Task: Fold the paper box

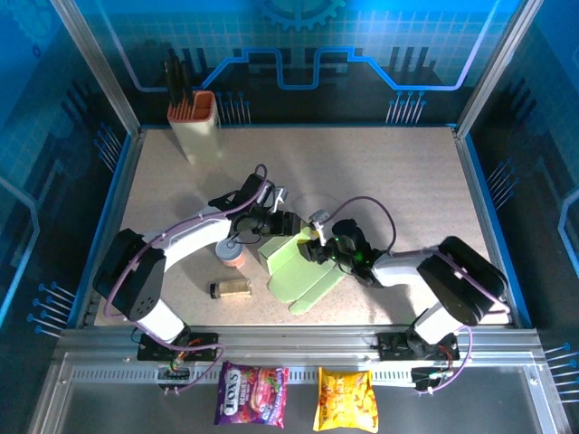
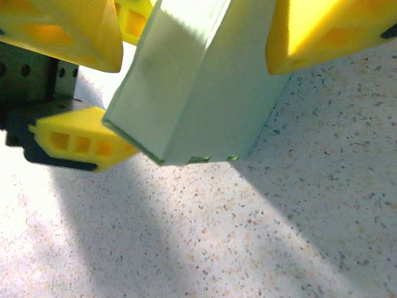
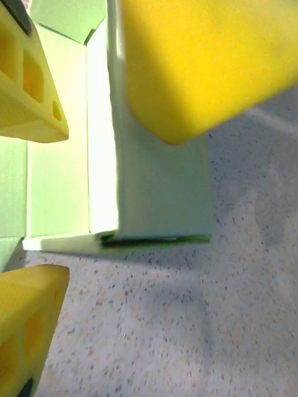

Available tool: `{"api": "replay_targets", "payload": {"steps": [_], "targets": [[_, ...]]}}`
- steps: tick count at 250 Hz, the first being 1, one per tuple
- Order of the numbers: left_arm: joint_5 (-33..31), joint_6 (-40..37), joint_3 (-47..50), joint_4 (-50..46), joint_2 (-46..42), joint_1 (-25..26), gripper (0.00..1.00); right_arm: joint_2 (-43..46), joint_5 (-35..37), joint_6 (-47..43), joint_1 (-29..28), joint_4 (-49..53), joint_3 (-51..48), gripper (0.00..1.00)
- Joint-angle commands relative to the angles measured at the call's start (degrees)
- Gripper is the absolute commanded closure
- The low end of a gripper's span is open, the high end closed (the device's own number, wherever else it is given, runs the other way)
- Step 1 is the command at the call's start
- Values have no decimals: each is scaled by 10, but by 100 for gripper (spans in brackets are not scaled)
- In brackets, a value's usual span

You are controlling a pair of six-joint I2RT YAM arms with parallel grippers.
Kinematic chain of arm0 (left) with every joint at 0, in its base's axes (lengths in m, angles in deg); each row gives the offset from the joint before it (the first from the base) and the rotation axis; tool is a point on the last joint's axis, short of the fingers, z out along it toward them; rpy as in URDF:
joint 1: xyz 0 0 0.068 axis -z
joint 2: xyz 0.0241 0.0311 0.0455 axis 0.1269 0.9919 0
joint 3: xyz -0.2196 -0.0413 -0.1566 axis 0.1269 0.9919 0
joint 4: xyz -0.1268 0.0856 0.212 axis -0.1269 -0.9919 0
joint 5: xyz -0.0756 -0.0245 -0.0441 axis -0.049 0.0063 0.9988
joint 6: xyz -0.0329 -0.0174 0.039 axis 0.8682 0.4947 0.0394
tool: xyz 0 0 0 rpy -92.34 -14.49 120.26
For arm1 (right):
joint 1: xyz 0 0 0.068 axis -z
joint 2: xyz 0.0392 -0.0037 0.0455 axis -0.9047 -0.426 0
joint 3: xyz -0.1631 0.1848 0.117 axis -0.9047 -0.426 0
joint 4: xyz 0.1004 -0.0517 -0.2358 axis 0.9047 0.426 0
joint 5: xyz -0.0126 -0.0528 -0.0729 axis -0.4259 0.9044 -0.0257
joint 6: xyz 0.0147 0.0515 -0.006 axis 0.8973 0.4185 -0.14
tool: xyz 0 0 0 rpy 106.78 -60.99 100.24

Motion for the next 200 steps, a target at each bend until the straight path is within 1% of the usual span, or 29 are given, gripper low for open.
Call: {"api": "replay_targets", "payload": {"steps": [1, 7, 13, 26, 72, 102, 133, 177, 200], "targets": [[-15, -35, -40, -52, -1, 2, 34, 56, 22, -4, 12, 47, -26, 44], [-16, -40, -47, -59, 2, 2, 32, 72, 29, -2, 14, 55, -32, 44], [-17, -47, -54, -66, 4, 2, 28, 85, 33, -2, 17, 60, -36, 44], [-20, -60, -74, -85, 11, 2, 23, 123, 54, 3, 22, 79, -47, 44], [-25, -94, -153, -154, 57, 7, 14, 263, 115, 17, 49, 138, -74, 42], [-44, -111, -205, -196, 97, 22, 11, 338, 125, 19, 74, 177, -81, 41], [-62, -125, -245, -229, 140, 39, 10, 390, 129, 16, 90, 209, -86, 40], [-78, -137, -276, -261, 191, 51, 10, 424, 129, 15, 100, 241, -92, 40], [-77, -139, -282, -263, 205, 52, 13, 429, 128, 15, 101, 248, -94, 40]]}}
